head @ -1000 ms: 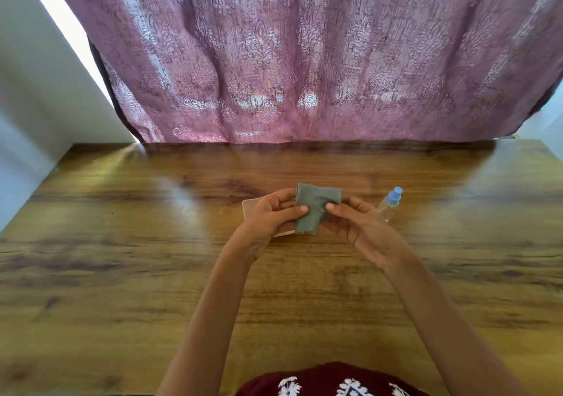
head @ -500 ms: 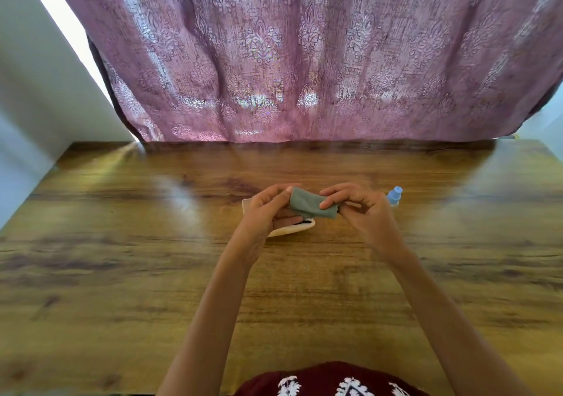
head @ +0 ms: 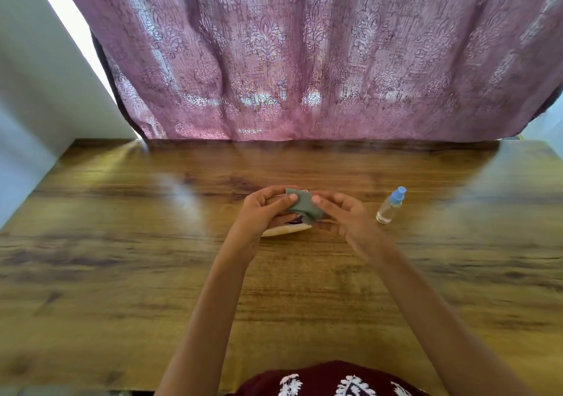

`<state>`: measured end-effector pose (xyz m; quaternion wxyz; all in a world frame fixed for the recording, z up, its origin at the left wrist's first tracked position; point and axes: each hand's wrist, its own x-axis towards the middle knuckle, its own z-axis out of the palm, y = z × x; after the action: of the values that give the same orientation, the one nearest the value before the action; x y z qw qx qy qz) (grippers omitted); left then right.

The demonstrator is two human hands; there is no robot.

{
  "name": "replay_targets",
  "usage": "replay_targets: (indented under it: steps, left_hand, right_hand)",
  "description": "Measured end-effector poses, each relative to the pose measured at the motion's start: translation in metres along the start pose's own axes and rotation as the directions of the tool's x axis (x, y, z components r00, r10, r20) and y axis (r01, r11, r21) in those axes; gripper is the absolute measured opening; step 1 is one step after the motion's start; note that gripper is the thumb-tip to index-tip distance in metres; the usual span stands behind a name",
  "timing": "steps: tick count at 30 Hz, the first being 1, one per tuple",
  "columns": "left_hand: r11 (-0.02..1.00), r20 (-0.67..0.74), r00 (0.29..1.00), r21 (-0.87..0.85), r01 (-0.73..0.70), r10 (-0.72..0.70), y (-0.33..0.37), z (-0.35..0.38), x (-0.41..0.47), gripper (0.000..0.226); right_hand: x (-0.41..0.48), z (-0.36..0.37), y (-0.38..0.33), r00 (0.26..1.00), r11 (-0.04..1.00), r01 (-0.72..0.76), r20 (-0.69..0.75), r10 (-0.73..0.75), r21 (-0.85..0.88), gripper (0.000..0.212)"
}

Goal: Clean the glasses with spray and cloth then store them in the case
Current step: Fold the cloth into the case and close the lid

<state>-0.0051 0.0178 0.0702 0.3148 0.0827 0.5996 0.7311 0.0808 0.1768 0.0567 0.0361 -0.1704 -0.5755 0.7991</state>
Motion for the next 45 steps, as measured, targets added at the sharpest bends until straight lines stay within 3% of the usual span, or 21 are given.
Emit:
replay_targets:
  steps: [6, 11, 15, 19, 29, 33, 36, 39, 42, 45]
  left_hand:
    - [0.988, -0.199, 0.980, 0.154, 0.014, 0.017, -0.009, -0.014, 0.009, 0.020]
    - [0.886, -0.355, 0.929, 0.458, 0.073, 0.106, -0.027, -0.030, 0.021, 0.019]
    - [0.770, -0.384, 0.909, 0.625, 0.125, 0.164, -0.041, -0.034, 0.024, 0.013]
    - [0.681, -0.386, 0.889, 0.721, 0.123, 0.248, -0.050, -0.031, 0.021, 0.020]
    - [0.581, -0.354, 0.819, 0.813, 0.032, 0.451, -0.070, -0.028, 0.018, 0.027]
    - [0.474, -0.402, 0.769, 0.868, 0.148, 0.496, -0.075, -0.026, 0.015, 0.047]
    - [0.538, -0.471, 0.756, 0.822, 0.189, 0.455, -0.081, -0.026, 0.012, 0.072]
    - [0.625, -0.486, 0.788, 0.762, 0.170, 0.378, -0.089, -0.031, 0.012, 0.092]
    - [0.685, -0.451, 0.828, 0.720, 0.116, 0.334, -0.096, -0.037, 0.015, 0.093]
    - [0.719, -0.424, 0.842, 0.692, 0.063, 0.335, -0.101, -0.040, 0.016, 0.082]
  right_hand:
    - [0.027, 0.016, 0.006, 0.989, 0.995, -0.065, -0.137, 0.054, -0.081, 0.012]
    - [0.054, 0.023, 0.019, 0.980, 0.928, -0.083, -0.201, 0.009, -0.363, 0.020]
    - [0.061, 0.023, 0.030, 0.970, 0.823, -0.083, -0.236, -0.064, -0.562, 0.025]
    - [0.060, 0.023, 0.037, 0.961, 0.699, -0.070, -0.235, -0.143, -0.712, 0.025]
    - [0.057, 0.022, 0.046, 0.949, 0.599, 0.026, -0.168, -0.266, -0.801, 0.021]
    - [0.058, 0.020, 0.051, 0.938, 0.548, 0.060, -0.141, -0.316, -0.834, 0.021]
    - [0.056, 0.020, 0.054, 0.935, 0.528, 0.064, -0.133, -0.328, -0.847, 0.015]
    - [0.053, 0.018, 0.056, 0.940, 0.529, 0.061, -0.129, -0.316, -0.846, 0.010]
    - [0.050, 0.016, 0.059, 0.939, 0.522, 0.074, -0.117, -0.323, -0.850, 0.011]
    - [0.046, 0.015, 0.058, 0.890, 0.478, 0.137, -0.103, -0.444, -0.868, 0.013]
